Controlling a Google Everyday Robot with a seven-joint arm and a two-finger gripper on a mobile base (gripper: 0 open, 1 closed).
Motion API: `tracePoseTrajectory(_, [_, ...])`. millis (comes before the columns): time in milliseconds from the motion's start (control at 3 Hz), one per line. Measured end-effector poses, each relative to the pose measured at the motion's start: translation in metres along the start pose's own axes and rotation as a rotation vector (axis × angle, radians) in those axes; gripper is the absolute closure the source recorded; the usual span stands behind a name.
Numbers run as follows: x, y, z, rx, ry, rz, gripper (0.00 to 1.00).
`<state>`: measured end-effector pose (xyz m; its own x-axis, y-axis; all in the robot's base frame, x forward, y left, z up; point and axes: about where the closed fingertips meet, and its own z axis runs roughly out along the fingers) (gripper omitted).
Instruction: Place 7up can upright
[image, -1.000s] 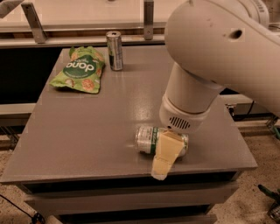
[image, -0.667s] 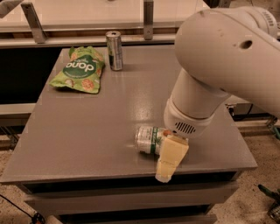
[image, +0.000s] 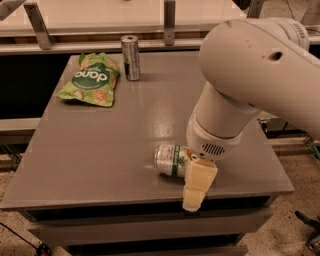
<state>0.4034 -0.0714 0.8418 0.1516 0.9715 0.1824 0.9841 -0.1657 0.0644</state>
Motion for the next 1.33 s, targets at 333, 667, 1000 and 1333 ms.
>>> tracePoseTrajectory(333, [0.004,0.002,-0.002,0.009,-0.004,-0.019,0.25])
tracePoseTrajectory(667, [0.008,0.001,-0.006,0.000,0.016,-0.038,0.49])
tracePoseTrajectory(1000, [0.016,-0.008,-0.020,-0.048,0.061,-0.064,0.72])
tracePoseTrajectory(1333, [0.018,-0.007,-0.031,-0.058,0.077,-0.058,0.95])
